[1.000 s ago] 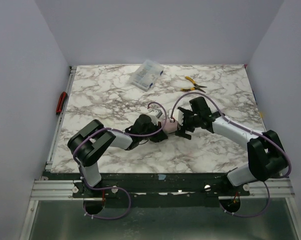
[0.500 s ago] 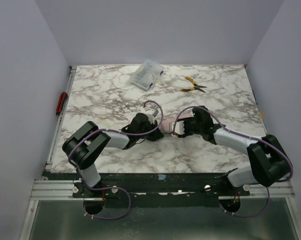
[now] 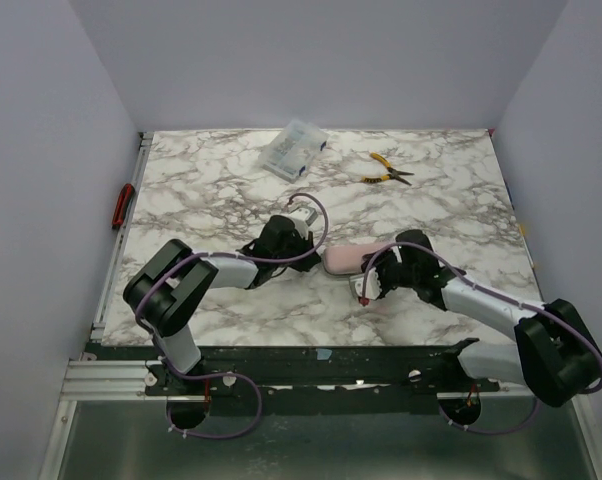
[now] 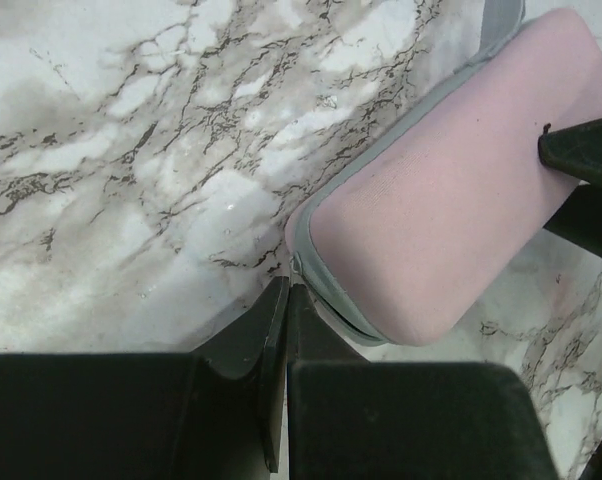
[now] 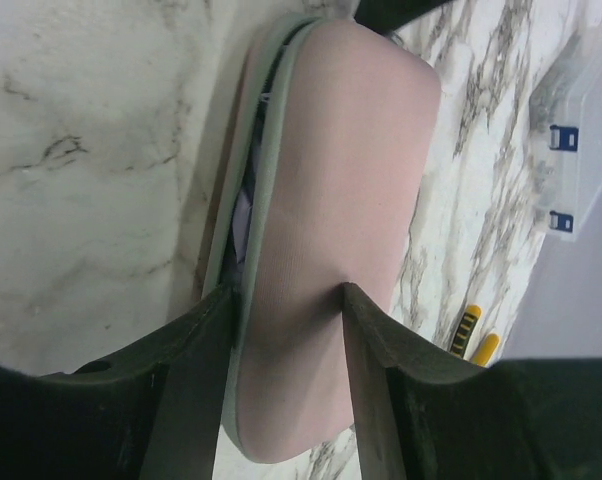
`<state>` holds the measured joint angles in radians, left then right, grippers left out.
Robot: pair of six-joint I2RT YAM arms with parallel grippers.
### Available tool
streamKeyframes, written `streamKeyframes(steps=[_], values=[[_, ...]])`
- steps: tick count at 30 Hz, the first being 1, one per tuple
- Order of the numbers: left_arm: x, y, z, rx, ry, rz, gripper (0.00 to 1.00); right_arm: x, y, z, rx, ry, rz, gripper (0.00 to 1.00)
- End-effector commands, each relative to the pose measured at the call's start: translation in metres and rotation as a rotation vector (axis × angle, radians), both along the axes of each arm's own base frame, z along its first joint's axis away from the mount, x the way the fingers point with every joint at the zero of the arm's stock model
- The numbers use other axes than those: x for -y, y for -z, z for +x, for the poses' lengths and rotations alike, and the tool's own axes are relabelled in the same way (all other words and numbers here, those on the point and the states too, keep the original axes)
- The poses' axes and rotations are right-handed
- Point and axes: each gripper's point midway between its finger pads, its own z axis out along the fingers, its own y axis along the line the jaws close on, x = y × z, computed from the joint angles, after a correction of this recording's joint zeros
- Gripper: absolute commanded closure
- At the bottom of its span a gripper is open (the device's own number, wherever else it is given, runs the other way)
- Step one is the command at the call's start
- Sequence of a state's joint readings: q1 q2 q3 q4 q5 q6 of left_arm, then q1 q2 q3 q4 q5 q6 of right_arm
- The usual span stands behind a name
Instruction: Open the umbrella
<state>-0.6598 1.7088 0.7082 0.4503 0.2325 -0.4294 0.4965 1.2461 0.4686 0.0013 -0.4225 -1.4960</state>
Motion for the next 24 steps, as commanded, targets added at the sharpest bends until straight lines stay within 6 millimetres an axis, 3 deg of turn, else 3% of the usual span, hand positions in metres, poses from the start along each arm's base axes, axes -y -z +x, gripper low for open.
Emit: streamKeyframes(steps=[1, 5, 8, 10, 13, 18, 20, 24], values=[[-0.001, -0.009, 0.015, 0.095, 0.028, 0.013, 1.0, 0.015, 0.038, -0.05, -0.249, -0.003, -0.055, 0.49], [0.005, -0.003, -0.006, 0.053, 0.078, -0.027, 1.0, 0.014, 0.016, -0.021, -0.253, 0.136, -0.013, 0.38], [0.01, 0.0, -0.023, 0.031, 0.101, -0.038, 1.0, 0.01, -0.013, 0.001, -0.226, 0.247, 0.086, 0.16], [0.013, 0.001, -0.029, 0.017, 0.101, -0.049, 1.0, 0.01, -0.032, 0.014, -0.26, 0.377, 0.162, 0.07], [0.016, 0.004, -0.035, -0.005, 0.084, -0.058, 1.0, 0.018, -0.055, 0.028, -0.317, 0.579, 0.218, 0.04], [0.027, 0.0, -0.037, 0.011, 0.08, -0.077, 1.0, 0.032, -0.079, 0.03, -0.468, 0.904, 0.296, 0.0], [0.033, -0.002, -0.039, 0.02, 0.087, -0.079, 1.0, 0.035, -0.086, 0.033, -0.545, 1.064, 0.329, 0.0], [0.043, -0.003, -0.038, 0.037, 0.078, -0.091, 1.0, 0.039, -0.08, 0.032, -0.824, 1.438, 0.336, 0.0]])
